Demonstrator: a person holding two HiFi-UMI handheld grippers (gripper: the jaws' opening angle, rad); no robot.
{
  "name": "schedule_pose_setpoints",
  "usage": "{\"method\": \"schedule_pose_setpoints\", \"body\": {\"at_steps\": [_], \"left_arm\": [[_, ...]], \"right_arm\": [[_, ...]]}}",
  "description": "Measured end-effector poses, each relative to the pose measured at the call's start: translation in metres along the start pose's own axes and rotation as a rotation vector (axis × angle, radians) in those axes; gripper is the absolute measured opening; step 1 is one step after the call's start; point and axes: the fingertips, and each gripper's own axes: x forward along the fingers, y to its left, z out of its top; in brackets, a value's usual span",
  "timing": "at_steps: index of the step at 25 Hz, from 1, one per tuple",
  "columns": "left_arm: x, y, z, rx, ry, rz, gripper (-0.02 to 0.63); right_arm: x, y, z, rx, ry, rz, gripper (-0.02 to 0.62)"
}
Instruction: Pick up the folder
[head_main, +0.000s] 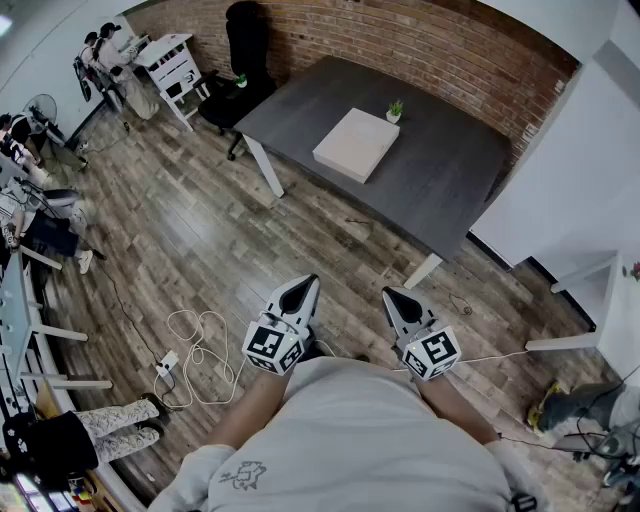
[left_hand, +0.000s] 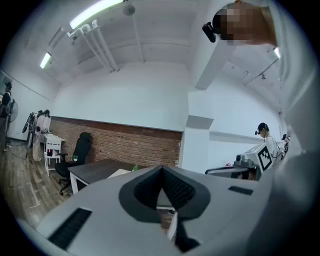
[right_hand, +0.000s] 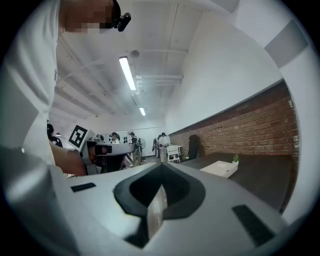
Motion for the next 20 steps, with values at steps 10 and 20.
{"method": "schedule_pose_setpoints", "body": {"at_steps": [10, 20], "left_arm": [[-0.005, 0.013, 0.000, 0.010, -0.007, 0.005, 0.011], [-0.001, 0.045, 0.000, 0.009, 0.003, -0.006, 0.011]], "right_arm": [[0.013, 0.005, -0.001, -0.005, -0.005, 0.005, 0.005], [0.048, 0.008, 0.000, 0.006, -0.005, 0.001, 0.006]]}}
